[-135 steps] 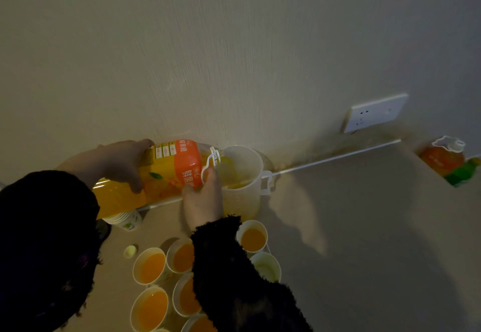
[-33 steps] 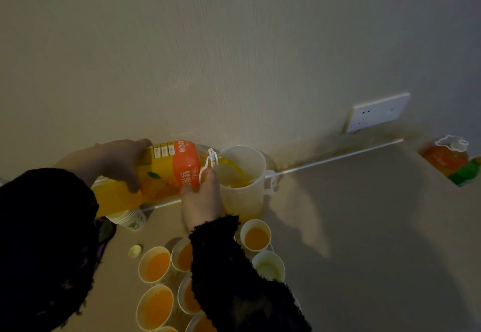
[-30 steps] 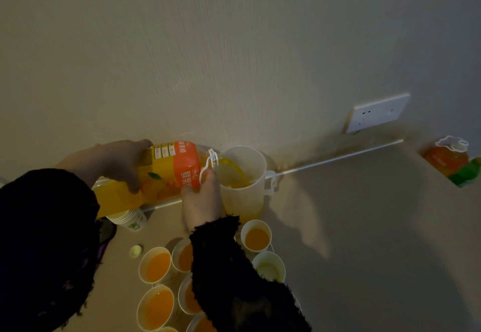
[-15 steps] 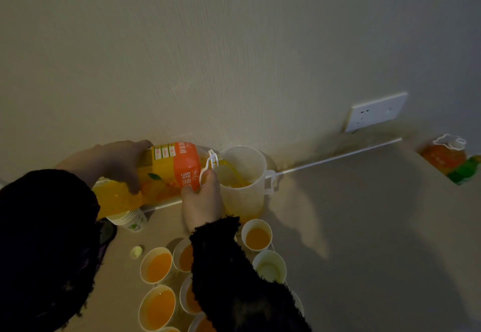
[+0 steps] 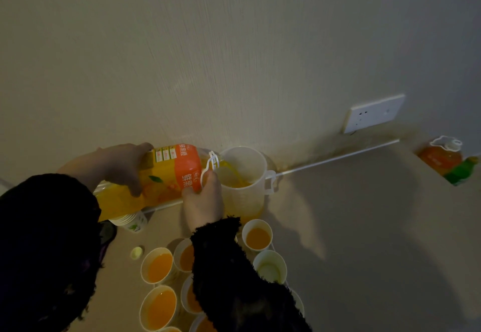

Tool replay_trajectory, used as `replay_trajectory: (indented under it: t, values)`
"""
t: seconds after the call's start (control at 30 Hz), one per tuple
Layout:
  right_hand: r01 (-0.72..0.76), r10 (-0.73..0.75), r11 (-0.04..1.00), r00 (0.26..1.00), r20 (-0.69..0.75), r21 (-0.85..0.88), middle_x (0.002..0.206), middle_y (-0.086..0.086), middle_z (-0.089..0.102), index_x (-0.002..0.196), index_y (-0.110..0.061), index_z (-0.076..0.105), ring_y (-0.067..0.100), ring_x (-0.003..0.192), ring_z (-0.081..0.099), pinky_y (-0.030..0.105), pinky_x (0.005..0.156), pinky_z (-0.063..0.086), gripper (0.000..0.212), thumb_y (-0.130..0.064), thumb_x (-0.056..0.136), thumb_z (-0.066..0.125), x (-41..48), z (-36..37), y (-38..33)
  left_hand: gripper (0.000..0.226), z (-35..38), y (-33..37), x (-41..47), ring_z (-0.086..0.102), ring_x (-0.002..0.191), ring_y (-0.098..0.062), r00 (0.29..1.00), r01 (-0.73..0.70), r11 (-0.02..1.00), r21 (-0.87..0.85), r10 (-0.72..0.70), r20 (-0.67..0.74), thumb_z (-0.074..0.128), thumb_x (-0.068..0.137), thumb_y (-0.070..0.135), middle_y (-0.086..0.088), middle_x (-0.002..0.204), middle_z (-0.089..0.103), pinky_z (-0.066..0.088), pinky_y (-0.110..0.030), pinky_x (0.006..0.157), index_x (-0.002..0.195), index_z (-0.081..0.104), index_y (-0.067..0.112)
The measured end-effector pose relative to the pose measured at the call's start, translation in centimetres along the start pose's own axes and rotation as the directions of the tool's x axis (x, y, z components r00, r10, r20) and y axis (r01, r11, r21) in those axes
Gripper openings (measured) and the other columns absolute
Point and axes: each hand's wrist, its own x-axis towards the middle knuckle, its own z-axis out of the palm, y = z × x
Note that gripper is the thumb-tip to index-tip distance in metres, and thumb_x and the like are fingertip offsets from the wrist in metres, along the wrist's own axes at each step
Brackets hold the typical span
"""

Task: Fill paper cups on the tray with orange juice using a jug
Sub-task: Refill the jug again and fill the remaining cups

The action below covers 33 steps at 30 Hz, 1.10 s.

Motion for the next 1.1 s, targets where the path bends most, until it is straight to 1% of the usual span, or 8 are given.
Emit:
replay_trajectory:
  t: [0.13,0.23,0.4,0.5,0.63,0.77,0.97,1.1]
  values:
    - [0.004,-0.004,1.000,1.000,-0.013,-0.018,0.121,0.003,0.053,0.124,-0.017,0.049,0.017,0.109,0.056,0.030,0.092,0.046,0.036,-0.012,0.090,0.057,-0.1,0.3,0.1,0.107,0.1,-0.1,0.0,0.047,0.119,-0.028,1.000,0.000,0.999,0.033,0.000,-0.006,0.086,0.060,0.028,-0.008,0.132,0.044,0.044,-0.040,0.095,0.145,0.020,0.019]
    - [-0.011,0.011,1.000,1.000,-0.017,-0.001,0.121,0.002,0.053,0.126,-0.017,0.048,0.018,0.112,0.055,0.036,0.099,0.045,0.038,-0.013,0.090,0.059,-0.1,0.4,0.0,0.112,0.3,-0.2,0.2,0.047,0.119,-0.029,1.000,0.015,0.999,0.047,-0.015,-0.009,0.086,0.056,0.032,-0.007,0.132,0.044,0.043,-0.047,0.098,0.145,0.019,0.022]
    - [-0.023,0.021,0.999,0.999,-0.032,-0.044,0.122,0.001,0.052,0.126,-0.020,0.048,0.018,0.112,0.055,0.035,0.097,0.045,0.038,-0.015,0.089,0.057,-0.3,0.5,0.1,0.112,0.8,0.0,0.4,0.046,0.122,-0.028,1.000,0.007,1.000,0.027,-0.007,0.006,0.086,0.060,0.031,-0.008,0.136,0.042,0.043,-0.040,0.098,0.147,0.016,0.020]
    - [-0.025,0.024,0.999,0.999,-0.031,-0.040,0.121,0.002,0.052,0.123,-0.019,0.049,0.019,0.108,0.056,0.032,0.092,0.046,0.036,-0.013,0.089,0.057,-0.5,0.4,-0.1,0.110,0.9,-0.1,0.4,0.046,0.121,-0.028,1.000,0.006,1.000,-0.019,-0.006,0.007,0.086,0.060,0.029,-0.008,0.135,0.043,0.044,-0.042,0.098,0.146,0.018,0.020]
    - [-0.009,0.004,0.997,0.998,-0.060,-0.078,0.119,0.001,0.053,0.122,-0.021,0.049,0.020,0.107,0.057,0.036,0.095,0.047,0.035,-0.015,0.088,0.056,-0.7,0.5,-0.3,0.110,0.9,-0.4,0.2,0.049,0.117,-0.029,0.999,-0.029,0.997,-0.070,0.027,-0.020,0.087,0.058,0.029,-0.009,0.132,0.046,0.044,-0.039,0.096,0.145,0.021,0.018]
    - [0.054,-0.072,0.990,0.988,-0.134,-0.131,0.120,-0.002,0.055,0.124,-0.028,0.047,0.022,0.107,0.059,0.045,0.094,0.049,0.045,-0.027,0.080,0.053,-0.3,0.6,-0.7,0.105,0.6,-0.2,0.2,0.051,0.113,-0.028,0.996,-0.079,0.982,-0.170,0.069,-0.062,0.088,0.057,0.026,-0.009,0.127,0.050,0.045,-0.036,0.093,0.141,0.027,0.017]
    - [0.158,-0.200,0.962,0.962,-0.184,-0.222,0.141,-0.003,0.043,0.145,-0.033,0.030,0.020,0.127,0.046,0.042,0.106,0.040,0.062,-0.019,0.089,0.053,0.5,-1.7,-1.9,0.102,0.6,1.1,-0.1,0.050,0.113,-0.031,0.982,-0.174,0.897,-0.406,0.127,-0.139,0.089,0.055,0.018,-0.011,0.125,0.051,0.044,-0.040,0.095,0.139,0.030,0.016]
    - [0.233,-0.348,0.877,0.911,-0.221,-0.421,0.130,0.000,0.051,0.131,-0.024,0.049,0.022,0.119,0.048,0.042,0.101,0.041,0.039,-0.035,0.094,0.051,1.3,-3.2,-3.9,0.115,1.2,1.3,-0.6,0.053,0.108,-0.031,0.963,-0.254,0.776,-0.577,0.152,-0.220,0.083,0.034,0.029,-0.010,0.120,0.053,0.046,-0.044,0.094,0.137,0.033,0.017]
